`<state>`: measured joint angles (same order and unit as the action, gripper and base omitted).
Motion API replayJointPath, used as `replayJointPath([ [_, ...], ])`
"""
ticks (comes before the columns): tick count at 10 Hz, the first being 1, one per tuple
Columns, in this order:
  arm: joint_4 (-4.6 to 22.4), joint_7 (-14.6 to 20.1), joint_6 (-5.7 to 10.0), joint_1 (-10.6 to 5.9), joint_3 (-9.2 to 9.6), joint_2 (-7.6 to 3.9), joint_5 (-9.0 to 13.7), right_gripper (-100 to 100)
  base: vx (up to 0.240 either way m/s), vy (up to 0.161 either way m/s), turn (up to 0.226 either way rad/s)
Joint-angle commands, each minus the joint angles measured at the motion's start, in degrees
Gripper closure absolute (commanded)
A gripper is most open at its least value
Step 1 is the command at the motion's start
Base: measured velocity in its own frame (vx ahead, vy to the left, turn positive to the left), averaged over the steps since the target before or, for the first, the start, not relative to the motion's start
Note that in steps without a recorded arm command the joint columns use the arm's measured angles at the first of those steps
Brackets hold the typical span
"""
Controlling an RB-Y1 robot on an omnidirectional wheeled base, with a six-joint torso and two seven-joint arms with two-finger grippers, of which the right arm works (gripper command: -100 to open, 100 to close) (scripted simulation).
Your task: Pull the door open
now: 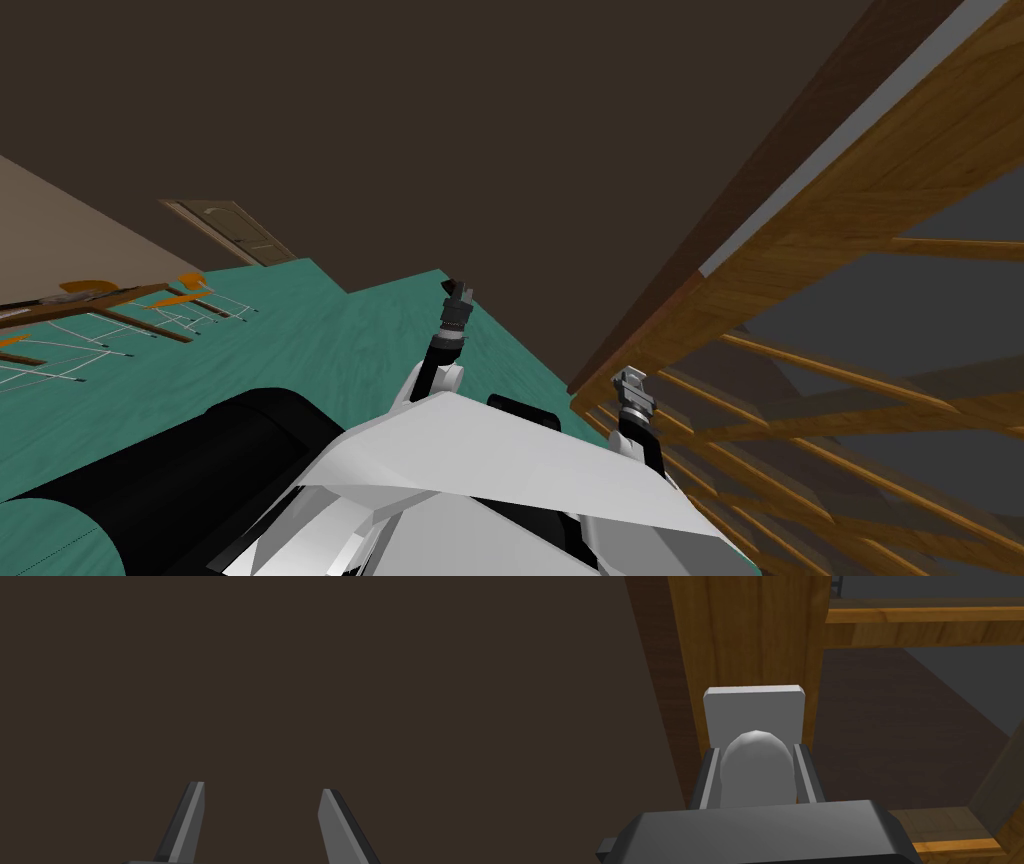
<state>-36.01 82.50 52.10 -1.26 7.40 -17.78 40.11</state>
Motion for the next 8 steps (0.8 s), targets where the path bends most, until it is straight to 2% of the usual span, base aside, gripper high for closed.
replayJointPath([
  [1, 0.0, 0.0, 0.0, -0.02, 0.11, 0.15, 0.0, 100, -0.027, 0.001, 0.019],
  [4, 0.0, 0.0, 0.0, -0.02, 0.11, 0.15, 0.0, 100, -0.005, 0.001, 0.002],
  [5, -0.2, 0.8, -0.03, 0.31, 1.05, -0.3, -0.5, 100, -0.11, 0.007, 0.071],
  [8, -0.9, 2.7, 0.22, 0.88, 3.18, -1.31, -1.5, 100, -0.223, -0.021, 0.076],
])
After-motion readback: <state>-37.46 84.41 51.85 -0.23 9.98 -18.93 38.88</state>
